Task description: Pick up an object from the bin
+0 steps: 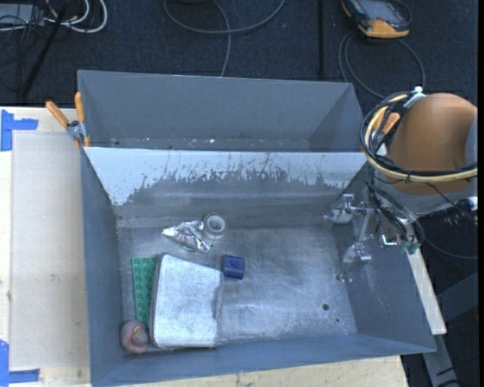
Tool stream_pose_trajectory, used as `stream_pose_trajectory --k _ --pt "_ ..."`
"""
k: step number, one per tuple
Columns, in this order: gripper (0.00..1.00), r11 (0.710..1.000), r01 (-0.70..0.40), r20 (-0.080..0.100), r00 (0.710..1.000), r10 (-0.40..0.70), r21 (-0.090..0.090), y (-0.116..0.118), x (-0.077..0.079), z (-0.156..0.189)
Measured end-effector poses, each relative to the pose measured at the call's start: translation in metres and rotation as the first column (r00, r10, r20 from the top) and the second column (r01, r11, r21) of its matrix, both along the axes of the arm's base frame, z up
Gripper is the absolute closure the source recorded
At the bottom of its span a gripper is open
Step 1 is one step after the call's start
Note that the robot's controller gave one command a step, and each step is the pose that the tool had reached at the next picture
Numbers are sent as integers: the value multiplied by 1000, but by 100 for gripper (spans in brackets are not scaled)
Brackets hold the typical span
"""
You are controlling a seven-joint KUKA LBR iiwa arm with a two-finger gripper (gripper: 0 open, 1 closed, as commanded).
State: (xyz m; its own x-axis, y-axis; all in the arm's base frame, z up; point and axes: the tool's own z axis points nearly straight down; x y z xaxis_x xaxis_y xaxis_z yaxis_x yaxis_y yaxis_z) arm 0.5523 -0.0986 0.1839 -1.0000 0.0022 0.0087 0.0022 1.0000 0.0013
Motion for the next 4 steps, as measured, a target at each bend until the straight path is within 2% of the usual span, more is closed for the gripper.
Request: stream_pose_trajectory --k 1,2,3,4 --pt "0 992 128 9 992 -128 2 60 57 -50" --pt "0 1000 18 7 1000 -18 3 195 38 -50" --pt "0 991 135 12 991 -135 1 240 63 -84" --pt "100 991 133 11 991 -133 -1 239 63 -83"
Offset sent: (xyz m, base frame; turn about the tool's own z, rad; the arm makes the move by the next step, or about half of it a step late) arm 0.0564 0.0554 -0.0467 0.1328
